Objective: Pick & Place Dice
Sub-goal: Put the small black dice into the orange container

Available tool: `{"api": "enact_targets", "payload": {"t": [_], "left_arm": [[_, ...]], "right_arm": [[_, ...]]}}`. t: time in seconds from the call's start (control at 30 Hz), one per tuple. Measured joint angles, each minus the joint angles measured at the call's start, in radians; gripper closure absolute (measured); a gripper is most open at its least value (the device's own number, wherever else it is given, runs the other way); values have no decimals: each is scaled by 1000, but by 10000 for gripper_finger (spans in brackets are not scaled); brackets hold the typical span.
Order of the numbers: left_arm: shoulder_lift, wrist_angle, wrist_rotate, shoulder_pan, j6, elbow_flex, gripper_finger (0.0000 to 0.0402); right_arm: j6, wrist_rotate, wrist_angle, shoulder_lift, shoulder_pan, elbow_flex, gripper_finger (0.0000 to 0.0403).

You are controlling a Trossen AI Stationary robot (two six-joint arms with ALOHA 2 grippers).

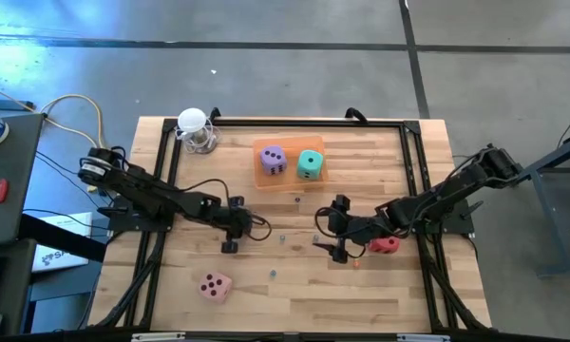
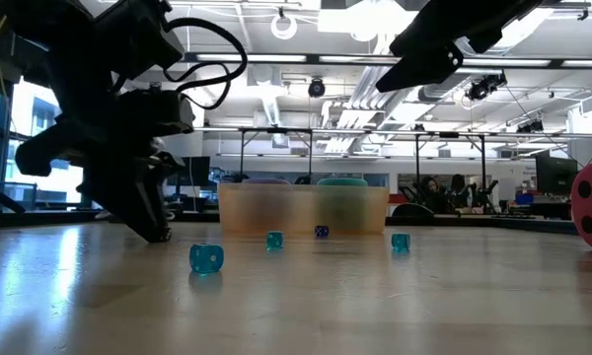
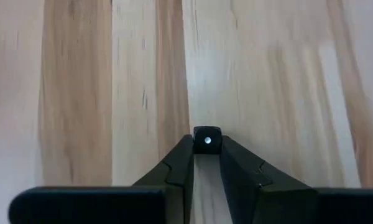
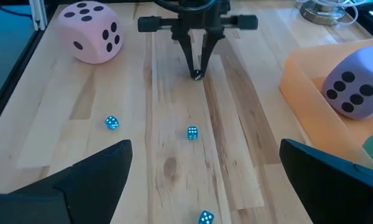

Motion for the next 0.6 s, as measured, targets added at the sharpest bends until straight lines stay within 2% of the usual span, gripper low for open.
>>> {"api": "enact_targets", "payload": {"t": [0.3,0.6], "left_arm": [[-66,-259,-38,176,153,185,346],[-68,-260,-15,392,300,291,346]], "right_arm": [[21,0,1,0,-1,0,3],[21,0,0,0,-1,0,3]]}}
